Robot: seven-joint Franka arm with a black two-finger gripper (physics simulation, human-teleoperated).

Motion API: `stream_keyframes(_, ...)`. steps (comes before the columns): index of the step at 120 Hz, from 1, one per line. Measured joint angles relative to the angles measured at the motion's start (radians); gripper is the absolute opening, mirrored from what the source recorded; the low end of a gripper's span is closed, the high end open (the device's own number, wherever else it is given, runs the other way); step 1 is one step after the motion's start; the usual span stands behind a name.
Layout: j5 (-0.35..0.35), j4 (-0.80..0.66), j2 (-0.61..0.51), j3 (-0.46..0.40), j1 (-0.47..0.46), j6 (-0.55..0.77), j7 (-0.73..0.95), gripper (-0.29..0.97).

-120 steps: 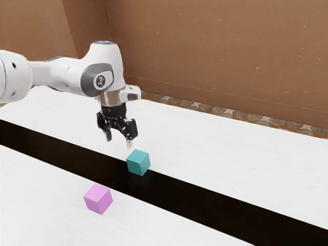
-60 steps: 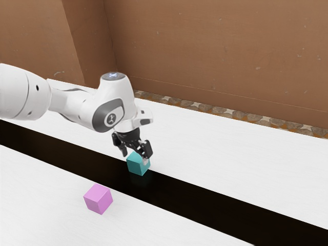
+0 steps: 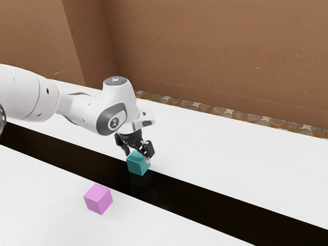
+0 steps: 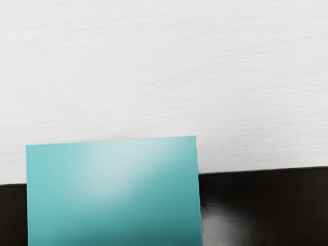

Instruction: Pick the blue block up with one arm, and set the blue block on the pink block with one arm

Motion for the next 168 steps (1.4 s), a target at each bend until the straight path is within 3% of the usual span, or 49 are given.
stream_keyframes(46, 0.003, 0.026, 0.068, 0.001, 0.020, 0.051, 0.055, 0.66)
stream_keyframes(72, -0.005, 0.036, 0.085, 0.003, 0.027, 0.067, 0.075, 0.44)
stream_keyframes(94, -0.002, 0.036, 0.079, 0.007, 0.029, 0.065, 0.078, 0.36)
stream_keyframes(110, 0.005, 0.009, -0.024, 0.020, 0.029, -0.001, 0.068, 0.34)
stream_keyframes(137, 0.009, -0.394, -0.431, 0.018, 0.030, 0.029, 0.028, 0.32)
stream_keyframes(168, 0.008, -0.641, -0.655, 0.012, 0.029, 0.052, -0.031, 0.32)
